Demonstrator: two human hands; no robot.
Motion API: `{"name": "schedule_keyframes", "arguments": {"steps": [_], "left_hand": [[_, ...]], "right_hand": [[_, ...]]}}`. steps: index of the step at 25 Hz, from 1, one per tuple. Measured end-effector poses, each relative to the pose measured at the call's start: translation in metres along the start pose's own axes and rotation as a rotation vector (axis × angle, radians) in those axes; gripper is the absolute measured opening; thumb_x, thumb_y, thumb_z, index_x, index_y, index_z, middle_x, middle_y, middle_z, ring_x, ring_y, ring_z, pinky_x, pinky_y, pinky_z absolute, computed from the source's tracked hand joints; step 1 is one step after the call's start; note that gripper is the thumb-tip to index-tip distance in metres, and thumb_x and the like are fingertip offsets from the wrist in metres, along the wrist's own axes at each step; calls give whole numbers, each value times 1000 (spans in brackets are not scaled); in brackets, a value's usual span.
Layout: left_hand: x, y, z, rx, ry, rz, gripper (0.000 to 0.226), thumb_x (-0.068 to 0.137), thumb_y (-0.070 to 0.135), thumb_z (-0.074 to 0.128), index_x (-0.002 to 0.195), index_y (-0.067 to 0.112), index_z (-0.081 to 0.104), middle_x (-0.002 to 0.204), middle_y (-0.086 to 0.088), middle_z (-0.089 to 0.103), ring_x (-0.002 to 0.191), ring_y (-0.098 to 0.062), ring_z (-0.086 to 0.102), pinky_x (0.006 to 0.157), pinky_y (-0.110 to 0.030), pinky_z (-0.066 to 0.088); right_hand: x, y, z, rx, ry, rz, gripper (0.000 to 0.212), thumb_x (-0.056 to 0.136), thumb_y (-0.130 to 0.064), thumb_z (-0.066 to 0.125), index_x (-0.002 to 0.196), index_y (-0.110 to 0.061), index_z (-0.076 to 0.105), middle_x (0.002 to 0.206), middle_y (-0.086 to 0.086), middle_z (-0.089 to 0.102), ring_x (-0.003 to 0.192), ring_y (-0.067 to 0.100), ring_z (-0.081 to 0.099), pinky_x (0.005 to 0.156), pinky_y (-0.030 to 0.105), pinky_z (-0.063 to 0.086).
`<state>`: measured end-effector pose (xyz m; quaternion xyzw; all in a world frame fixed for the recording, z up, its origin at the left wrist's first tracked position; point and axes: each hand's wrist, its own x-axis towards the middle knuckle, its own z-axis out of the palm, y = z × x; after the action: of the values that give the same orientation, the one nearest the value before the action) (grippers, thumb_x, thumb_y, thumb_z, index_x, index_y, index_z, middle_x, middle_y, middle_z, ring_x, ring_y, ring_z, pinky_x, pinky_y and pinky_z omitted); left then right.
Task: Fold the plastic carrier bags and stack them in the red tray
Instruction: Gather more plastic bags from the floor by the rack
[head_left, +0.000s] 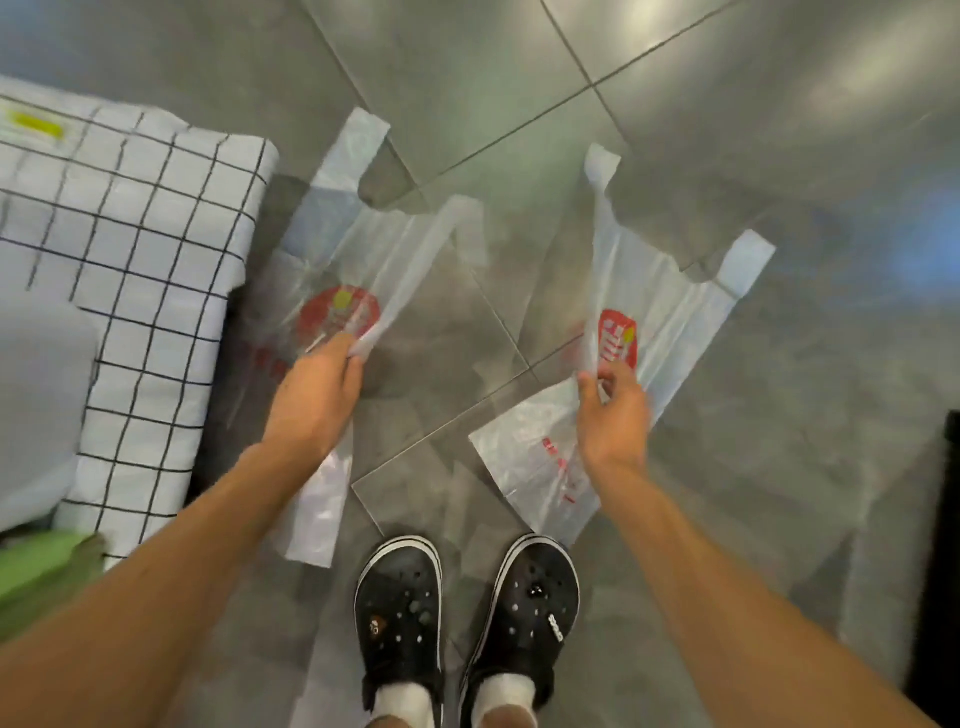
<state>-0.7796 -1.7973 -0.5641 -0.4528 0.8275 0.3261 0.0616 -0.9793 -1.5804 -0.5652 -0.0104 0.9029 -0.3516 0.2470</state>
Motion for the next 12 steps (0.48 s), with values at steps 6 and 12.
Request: {"name": "schedule_keyframes", "arguments": {"steps": [6,12], "left_hand": [[-28,114,-108,-53,-51,80,41,100,15,48,141,18,42,88,-24,67,79,-45,64,70,-46,50],[-93,264,-241,-144,-199,199,62,101,17,51,148,50,26,72,-14,62,61,-23,60,59,-35,47]], "right_hand": [[-45,-80,-118,210,13,-10,6,100,-24,61,100,-18,64,93,1,70,91,20,67,76,36,56],[-136,-195,-270,384,39,-29,6,100,-20,61,102,-15,64,94,-6,70,87,1,65,75,14,50]]}}
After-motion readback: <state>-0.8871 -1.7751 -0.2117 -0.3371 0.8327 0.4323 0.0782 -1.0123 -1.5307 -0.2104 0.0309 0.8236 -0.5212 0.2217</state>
